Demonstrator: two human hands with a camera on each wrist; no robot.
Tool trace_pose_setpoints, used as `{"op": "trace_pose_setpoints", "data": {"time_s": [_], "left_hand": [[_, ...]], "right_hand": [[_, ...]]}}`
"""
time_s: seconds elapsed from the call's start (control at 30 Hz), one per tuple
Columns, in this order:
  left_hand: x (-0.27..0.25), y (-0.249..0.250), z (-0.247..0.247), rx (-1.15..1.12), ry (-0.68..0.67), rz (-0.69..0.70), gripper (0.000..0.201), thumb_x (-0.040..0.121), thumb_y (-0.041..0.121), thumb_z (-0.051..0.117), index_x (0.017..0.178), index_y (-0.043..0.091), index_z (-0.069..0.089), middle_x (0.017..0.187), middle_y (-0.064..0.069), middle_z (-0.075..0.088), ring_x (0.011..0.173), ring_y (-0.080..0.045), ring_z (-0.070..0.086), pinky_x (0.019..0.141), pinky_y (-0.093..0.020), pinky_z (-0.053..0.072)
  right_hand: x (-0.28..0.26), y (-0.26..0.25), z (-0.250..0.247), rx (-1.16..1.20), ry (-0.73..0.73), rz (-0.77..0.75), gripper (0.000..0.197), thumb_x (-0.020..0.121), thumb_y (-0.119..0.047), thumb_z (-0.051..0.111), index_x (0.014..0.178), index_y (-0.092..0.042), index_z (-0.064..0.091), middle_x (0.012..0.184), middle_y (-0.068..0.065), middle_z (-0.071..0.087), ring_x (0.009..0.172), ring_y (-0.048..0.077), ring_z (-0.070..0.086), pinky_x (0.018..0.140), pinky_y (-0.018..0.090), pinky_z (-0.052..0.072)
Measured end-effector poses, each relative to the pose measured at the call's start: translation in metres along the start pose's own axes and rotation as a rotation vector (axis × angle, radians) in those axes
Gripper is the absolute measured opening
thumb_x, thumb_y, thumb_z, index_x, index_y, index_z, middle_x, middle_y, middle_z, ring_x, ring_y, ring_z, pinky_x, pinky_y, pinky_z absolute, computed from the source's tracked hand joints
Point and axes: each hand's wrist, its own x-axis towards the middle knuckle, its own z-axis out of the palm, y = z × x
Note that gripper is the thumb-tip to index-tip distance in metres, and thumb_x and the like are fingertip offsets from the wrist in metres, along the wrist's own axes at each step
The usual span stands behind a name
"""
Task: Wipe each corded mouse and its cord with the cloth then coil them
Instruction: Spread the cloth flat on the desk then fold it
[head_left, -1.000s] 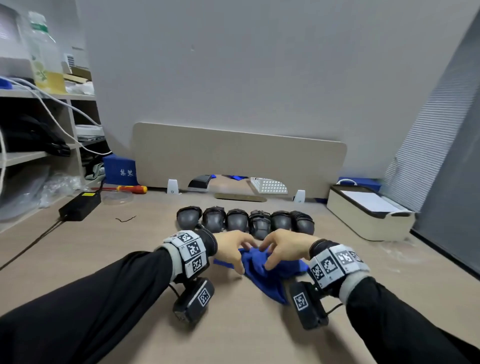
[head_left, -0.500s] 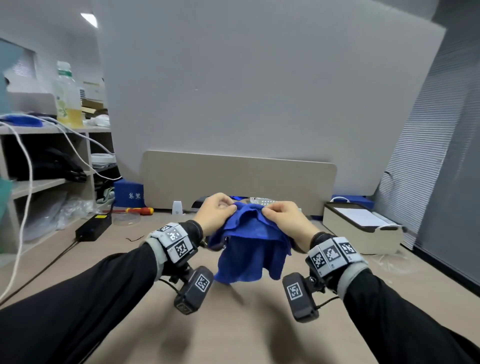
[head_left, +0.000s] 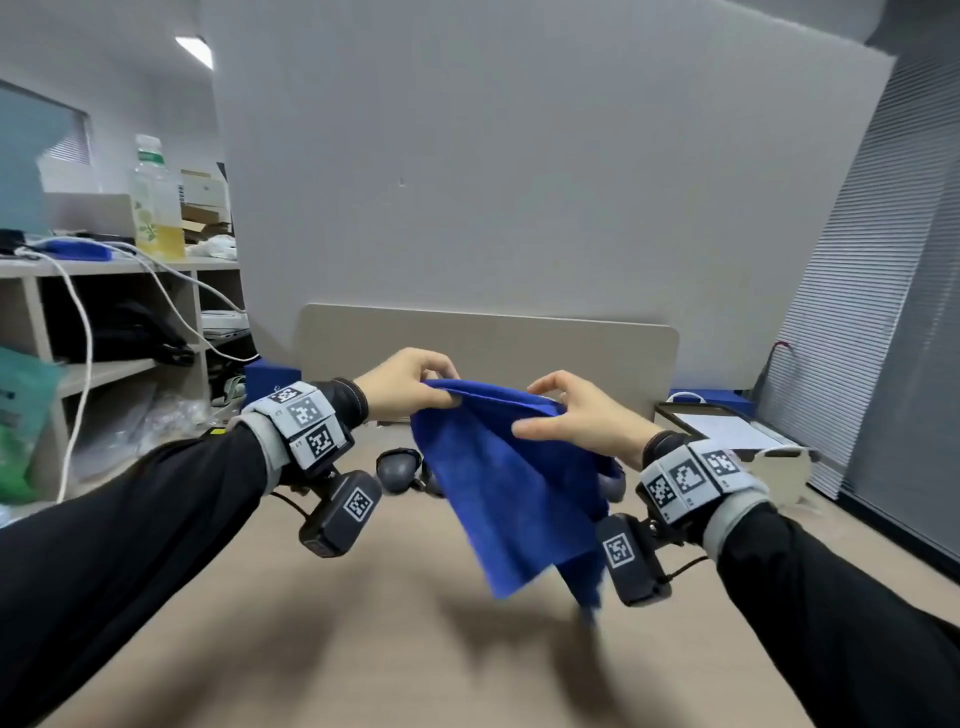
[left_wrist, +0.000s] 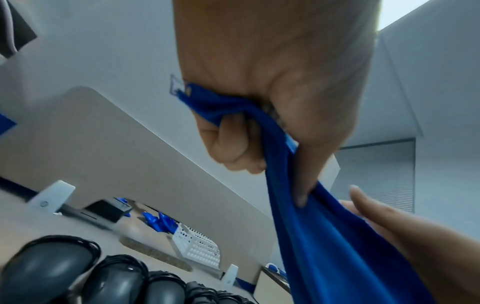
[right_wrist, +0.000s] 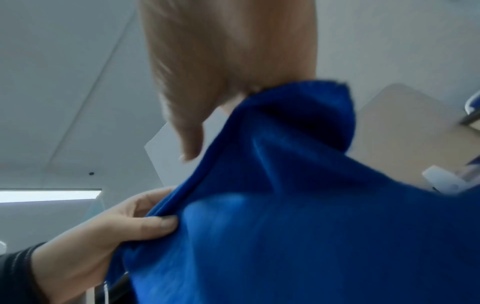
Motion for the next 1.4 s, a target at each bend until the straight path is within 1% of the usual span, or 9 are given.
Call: {"op": "trace_pose_setpoints", "data": {"time_s": [0.07,0.17,0.27,0.43,0.53,0.77,1.03,1.23,1.4], "left_hand": [[0.000,-0.008,-0.008,0.023,0.013,-0.036,0.009,0.090,0.018,0.068,0.082,0.019,0.068,0.080,-0.012,0.064,0.072,-0.018,0.054,0.071,-0.032,0.043],[-0.003,-0.015,-0.015,0.074,0.016,-0.094,0.012,0.094,0.016,0.065,0.084,0.010,0.068,0.075,-0.008,0.062,0.069,-0.020,0.052,0.065,-0.030,0.044],[-0.011,-0.017,-0.024,0.122,0.083,-0.095,0.009,0.094,0.012,0.064,0.086,0.009,0.068,0.069,0.001,0.061,0.063,-0.010,0.058,0.048,-0.012,0.040],[-0.023,-0.022,-0.044,-0.008,0.100,-0.135,0.012,0.095,0.013,0.065,0.092,0.002,0.068,0.051,0.013,0.057,0.040,-0.003,0.043,0.039,-0.019,0.035],[-0.028,-0.019,-0.056,-0.019,0.117,-0.122,0.014,0.094,0.013,0.066,0.090,0.000,0.069,0.055,-0.001,0.052,0.035,-0.005,0.037,0.036,-0.017,0.030],[-0.019,-0.021,-0.082,-0.437,0.210,-0.094,0.033,0.063,0.045,0.084,0.081,0.019,0.075,0.084,-0.011,0.056,0.075,-0.019,0.047,0.064,-0.028,0.037],[-0.002,-0.092,-0.019,-0.043,0.139,-0.346,0.016,0.094,0.017,0.067,0.084,0.005,0.069,0.044,0.005,0.044,0.040,-0.012,0.033,0.036,-0.016,0.027],[0.006,-0.110,0.001,0.012,0.223,-0.368,0.006,0.092,0.013,0.068,0.092,0.009,0.073,0.065,-0.004,0.053,0.054,-0.017,0.039,0.041,-0.019,0.033],[-0.008,-0.119,0.006,0.125,0.053,-0.333,0.002,0.085,0.010,0.075,0.083,0.012,0.075,0.065,-0.005,0.057,0.056,-0.016,0.045,0.045,-0.021,0.036]], "right_hand": [[-0.001,-0.001,-0.004,-0.141,-0.052,-0.053,0.026,0.088,-0.014,0.070,0.112,-0.021,0.061,0.089,-0.008,0.066,0.076,0.007,0.064,0.064,0.015,0.048],[0.005,0.001,-0.012,-0.307,0.082,-0.138,0.015,0.095,-0.013,0.058,0.091,-0.021,0.071,0.082,-0.004,0.069,0.079,0.013,0.061,0.067,0.021,0.044],[0.006,0.008,-0.020,-0.346,0.085,-0.145,0.018,0.096,-0.014,0.059,0.087,-0.014,0.074,0.084,0.002,0.072,0.082,0.018,0.062,0.073,0.030,0.047],[0.004,0.013,-0.030,-0.310,0.194,-0.140,0.016,0.090,-0.023,0.070,0.081,-0.010,0.074,0.079,0.007,0.071,0.074,0.017,0.062,0.065,0.029,0.047],[0.002,0.004,-0.041,-0.236,0.227,-0.131,0.021,0.087,-0.026,0.075,0.075,-0.008,0.073,0.069,0.006,0.067,0.062,0.012,0.054,0.054,0.018,0.043],[0.004,-0.023,-0.068,0.160,0.283,-0.089,0.020,0.086,-0.028,0.077,0.083,-0.009,0.070,0.066,0.003,0.056,0.054,0.011,0.049,0.046,0.018,0.040],[0.037,0.040,-0.020,-0.064,0.202,0.118,0.014,0.091,-0.016,0.070,0.077,-0.015,0.069,0.065,0.001,0.056,0.059,0.014,0.047,0.050,0.023,0.038],[0.055,0.067,-0.003,-0.138,0.226,0.108,0.000,0.084,-0.009,0.073,0.084,-0.009,0.073,0.063,-0.003,0.059,0.060,0.011,0.053,0.057,0.022,0.043],[0.041,0.082,0.003,-0.282,0.060,0.124,0.009,0.079,0.001,0.075,0.085,-0.007,0.075,0.055,-0.006,0.052,0.051,0.007,0.046,0.044,0.010,0.034]]}}
